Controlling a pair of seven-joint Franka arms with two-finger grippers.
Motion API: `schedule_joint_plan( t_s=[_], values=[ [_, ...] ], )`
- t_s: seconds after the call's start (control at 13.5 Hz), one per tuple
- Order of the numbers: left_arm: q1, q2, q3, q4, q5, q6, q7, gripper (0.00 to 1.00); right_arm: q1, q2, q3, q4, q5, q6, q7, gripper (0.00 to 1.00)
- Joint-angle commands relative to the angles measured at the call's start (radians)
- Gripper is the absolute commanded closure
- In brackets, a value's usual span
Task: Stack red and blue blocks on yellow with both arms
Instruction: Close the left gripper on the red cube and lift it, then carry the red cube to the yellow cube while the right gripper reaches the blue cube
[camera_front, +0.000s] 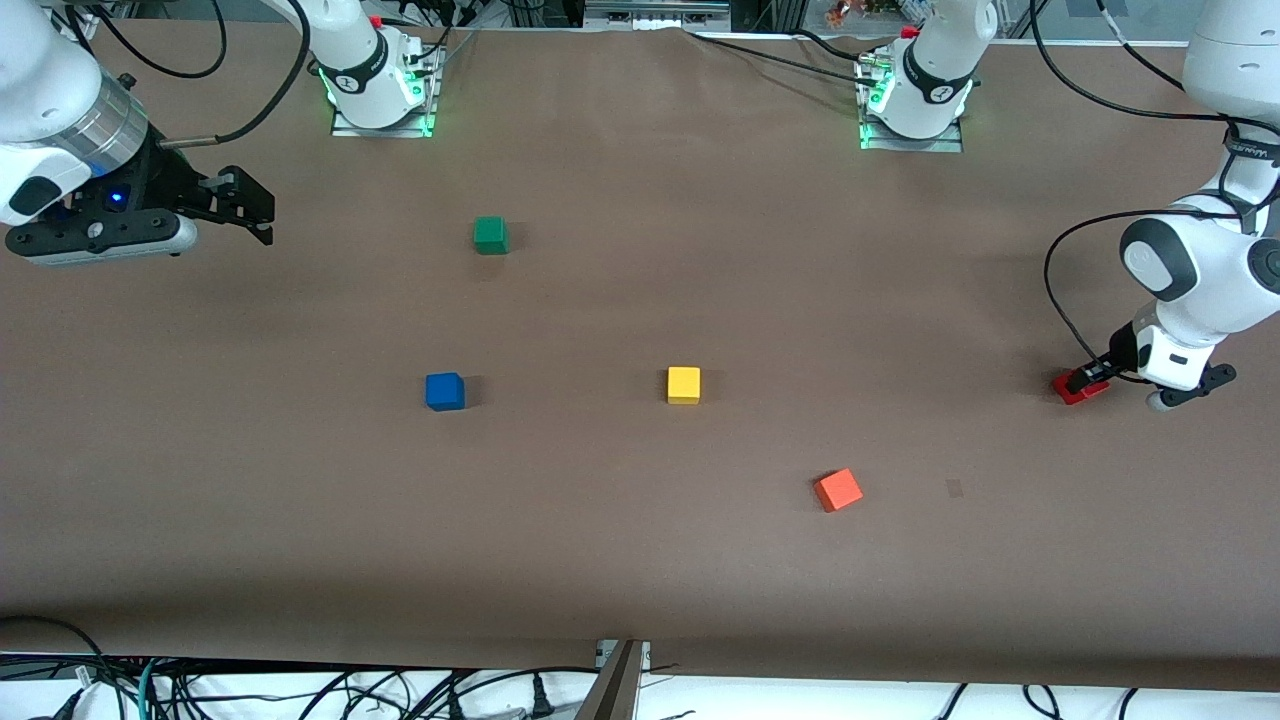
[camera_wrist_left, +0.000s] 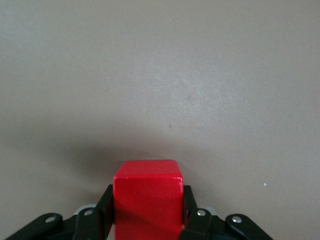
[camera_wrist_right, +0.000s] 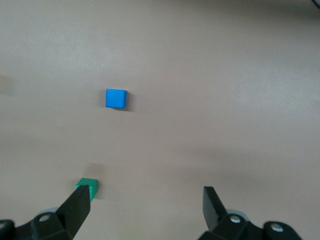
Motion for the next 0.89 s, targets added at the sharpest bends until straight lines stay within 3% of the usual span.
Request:
schedule_joint_plan(
  t_s=[0.0, 0.15, 0.37, 0.59, 0.82],
  values=[
    [-0.005, -0.076, -0.009, 0.0, -0.003, -0.022, 0.03, 0.89, 0.023, 0.034, 0.004, 0.025, 0.007, 0.027, 0.004, 0.0],
    [-0.006, -0.102, -0.072, 0.071, 0.0, -0.158, 0.034, 0.88, 0.038, 0.041, 0.006, 0.025, 0.007, 0.036, 0.004, 0.0],
    [-0.093, -0.099, -0.108, 0.271, 0.122, -0.472, -0.013, 0.9, 0.048, 0.082, 0.004, 0.025, -0.003, 0.037, 0.012, 0.0],
    [-0.297, -0.086, -0.115, 0.446, 0.13, -0.638, -0.229, 0.9, 0.058, 0.126, 0.004, 0.025, -0.023, 0.037, 0.013, 0.0],
    [-0.519, -0.026, -0.117, 0.529, 0.127, -0.656, -0.362, 0.9, 0.052, 0.275, 0.001, 0.029, -0.065, 0.025, -0.011, 0.0]
  ],
)
